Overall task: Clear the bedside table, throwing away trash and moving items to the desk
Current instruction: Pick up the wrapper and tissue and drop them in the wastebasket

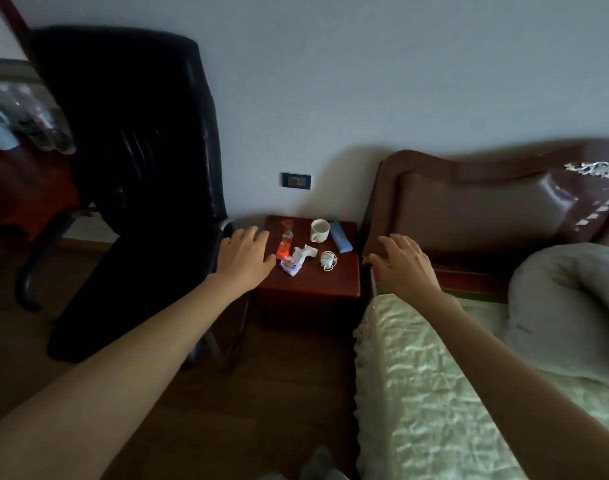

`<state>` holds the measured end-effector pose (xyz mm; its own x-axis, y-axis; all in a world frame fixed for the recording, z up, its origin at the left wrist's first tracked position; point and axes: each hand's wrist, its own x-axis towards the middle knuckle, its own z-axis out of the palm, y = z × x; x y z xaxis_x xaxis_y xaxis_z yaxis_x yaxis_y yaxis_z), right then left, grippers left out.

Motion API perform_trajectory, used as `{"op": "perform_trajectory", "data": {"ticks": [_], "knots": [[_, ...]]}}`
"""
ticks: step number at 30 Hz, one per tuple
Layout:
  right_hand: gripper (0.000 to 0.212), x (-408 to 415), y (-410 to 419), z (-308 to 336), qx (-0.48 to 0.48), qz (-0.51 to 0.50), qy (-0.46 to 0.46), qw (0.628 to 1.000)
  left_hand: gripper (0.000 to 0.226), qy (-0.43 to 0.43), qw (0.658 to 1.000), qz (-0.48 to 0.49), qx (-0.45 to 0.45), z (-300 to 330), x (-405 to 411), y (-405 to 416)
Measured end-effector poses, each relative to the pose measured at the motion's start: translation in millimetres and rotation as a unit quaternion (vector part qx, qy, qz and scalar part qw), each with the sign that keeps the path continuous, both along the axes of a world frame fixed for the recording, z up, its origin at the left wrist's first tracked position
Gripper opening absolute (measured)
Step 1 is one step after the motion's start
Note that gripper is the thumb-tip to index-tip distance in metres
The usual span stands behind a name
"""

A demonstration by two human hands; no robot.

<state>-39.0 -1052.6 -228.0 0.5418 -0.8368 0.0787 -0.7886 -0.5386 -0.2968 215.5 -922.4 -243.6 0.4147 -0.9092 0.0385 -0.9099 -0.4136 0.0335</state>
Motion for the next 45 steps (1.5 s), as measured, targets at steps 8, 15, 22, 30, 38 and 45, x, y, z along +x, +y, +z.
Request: {"op": "perform_trajectory", "data": {"ticks": [8, 15, 22, 30, 38, 45], "knots": [[0.049, 43, -89, -45, 0.049, 0.014, 0.015, 0.999, 0.055, 0.055, 0.998, 0.019, 0.036, -45, 25, -79], [0.048, 99, -153, -89, 0.095, -0.005, 0.023, 0.995, 0.055, 0.09, 0.993, 0.032, 0.067, -92, 82, -147], [0.044, 159, -199, -133, 0.137, -0.031, 0.027, 0.99, 0.056, 0.11, 0.988, 0.019, 0.111, -135, 135, -205], [0.044, 208, -239, -195, 0.176, -0.011, 0.042, 0.983, 0.054, 0.146, 0.976, 0.034, 0.16, -200, 163, -240], [0.046, 242, -274, -277, 0.226, 0.025, 0.066, 0.972, 0.056, 0.166, 0.963, 0.091, 0.192, -276, 181, -268], [0.047, 268, -275, -352, 0.274, 0.078, 0.07, 0.956, 0.055, 0.191, 0.951, 0.124, 0.209, -343, 181, -271]]}}
